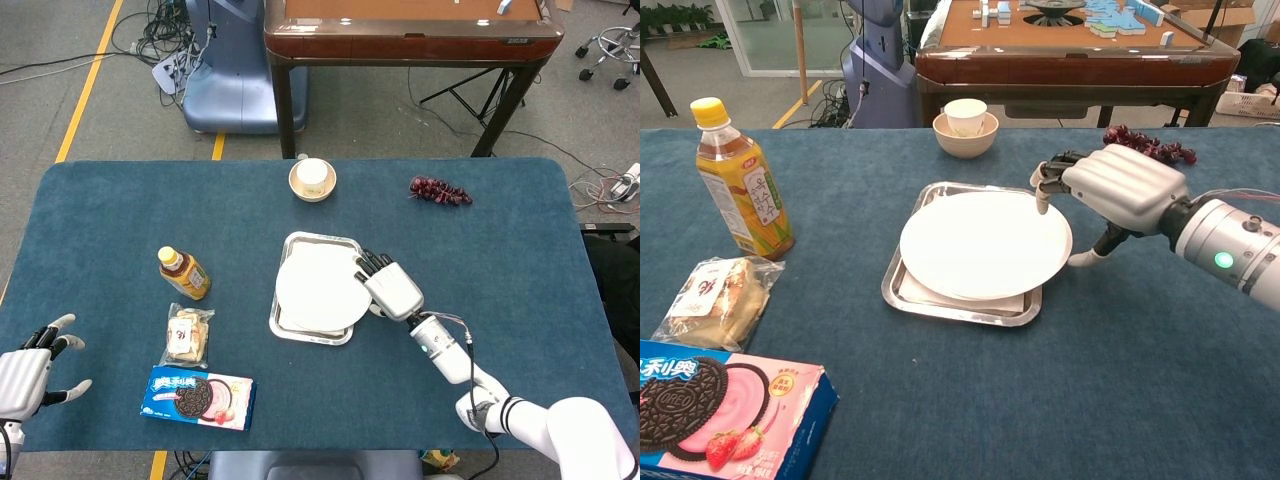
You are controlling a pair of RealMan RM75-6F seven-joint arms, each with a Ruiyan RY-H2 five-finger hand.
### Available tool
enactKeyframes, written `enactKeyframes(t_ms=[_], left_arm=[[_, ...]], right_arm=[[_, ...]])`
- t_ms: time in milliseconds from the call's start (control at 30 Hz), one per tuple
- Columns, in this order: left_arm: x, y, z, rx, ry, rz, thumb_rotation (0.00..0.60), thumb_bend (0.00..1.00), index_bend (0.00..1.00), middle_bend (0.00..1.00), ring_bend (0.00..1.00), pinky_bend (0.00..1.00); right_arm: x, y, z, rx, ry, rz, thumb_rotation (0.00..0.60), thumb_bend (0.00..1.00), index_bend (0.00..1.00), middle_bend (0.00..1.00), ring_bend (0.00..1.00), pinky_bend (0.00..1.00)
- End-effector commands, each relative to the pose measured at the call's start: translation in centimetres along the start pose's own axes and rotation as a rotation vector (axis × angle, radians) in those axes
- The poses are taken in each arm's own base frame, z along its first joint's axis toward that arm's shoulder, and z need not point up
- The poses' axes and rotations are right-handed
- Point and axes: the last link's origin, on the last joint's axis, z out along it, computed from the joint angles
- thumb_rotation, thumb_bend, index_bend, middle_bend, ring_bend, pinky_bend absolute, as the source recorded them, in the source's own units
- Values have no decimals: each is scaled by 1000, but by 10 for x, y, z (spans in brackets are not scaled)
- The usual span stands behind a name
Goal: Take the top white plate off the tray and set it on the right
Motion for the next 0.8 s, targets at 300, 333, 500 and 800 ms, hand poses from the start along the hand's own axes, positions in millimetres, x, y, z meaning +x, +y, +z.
enactKeyframes(t_ms=[300,333,500,800], left_arm=[[0,0,0,-1,-3,-1,600,103,410,167,193,388],[0,0,0,-1,-3,-1,600,103,410,167,193,388],[0,0,-1,-2,-3,0,600,103,410,167,193,388],[0,0,-1,0,-6,0,600,103,410,167,193,388]], right_arm=[[-1,-4,1,11,26,1,600,285,378,228,141,305],[-1,-4,1,12,28,2,600,301,378,229,141,305],[-1,-5,1,16,42,13,600,364,389,238,140,305],[-1,-8,3,24,52,21,600,448,402,243,140,305]])
